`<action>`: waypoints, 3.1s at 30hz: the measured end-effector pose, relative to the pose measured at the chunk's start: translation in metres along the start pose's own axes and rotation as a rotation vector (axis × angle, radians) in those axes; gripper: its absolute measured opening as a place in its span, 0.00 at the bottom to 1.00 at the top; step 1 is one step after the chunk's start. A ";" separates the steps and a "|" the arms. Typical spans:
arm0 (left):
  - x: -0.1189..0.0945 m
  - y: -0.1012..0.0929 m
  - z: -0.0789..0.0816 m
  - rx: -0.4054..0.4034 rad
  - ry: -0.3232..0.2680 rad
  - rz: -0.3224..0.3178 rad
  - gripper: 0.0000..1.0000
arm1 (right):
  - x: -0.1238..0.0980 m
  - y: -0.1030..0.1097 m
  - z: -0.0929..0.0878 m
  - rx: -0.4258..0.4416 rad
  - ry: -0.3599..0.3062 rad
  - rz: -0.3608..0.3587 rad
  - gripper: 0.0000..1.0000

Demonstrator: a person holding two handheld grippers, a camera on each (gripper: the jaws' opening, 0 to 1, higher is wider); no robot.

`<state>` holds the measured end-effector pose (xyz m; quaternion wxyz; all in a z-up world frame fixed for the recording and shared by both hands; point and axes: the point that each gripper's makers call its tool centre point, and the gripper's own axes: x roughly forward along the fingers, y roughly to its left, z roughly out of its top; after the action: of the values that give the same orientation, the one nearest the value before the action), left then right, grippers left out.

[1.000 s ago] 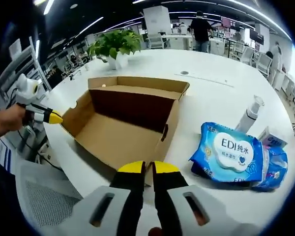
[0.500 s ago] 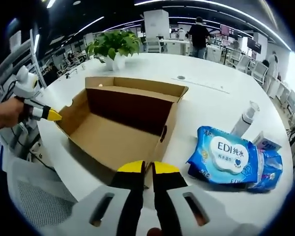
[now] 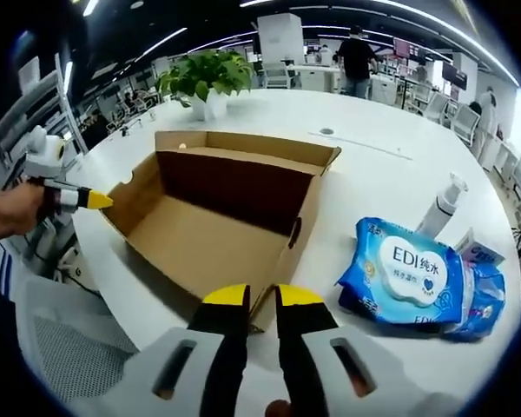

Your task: Operate the shoe box by opening the lid, removing the specified soft item, and placing it in the target area until the item is outside and the box remains undamaged.

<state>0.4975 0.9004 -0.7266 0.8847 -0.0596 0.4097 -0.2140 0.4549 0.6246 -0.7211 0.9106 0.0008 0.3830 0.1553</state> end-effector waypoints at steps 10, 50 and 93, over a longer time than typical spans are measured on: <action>-0.001 0.002 0.002 -0.004 -0.060 0.064 0.00 | -0.002 -0.003 0.018 0.014 -0.017 0.010 0.17; -0.020 -0.024 0.018 0.444 -0.112 0.056 0.10 | 0.044 -0.037 0.043 -0.115 0.039 -0.034 0.07; -0.014 -0.035 -0.017 0.677 -0.049 -0.047 0.02 | 0.050 -0.038 0.046 -0.104 0.030 -0.015 0.08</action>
<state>0.4656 0.8764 -0.7181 0.8587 0.2228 0.2928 -0.3568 0.5301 0.6076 -0.7281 0.9047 -0.0518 0.3880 0.1682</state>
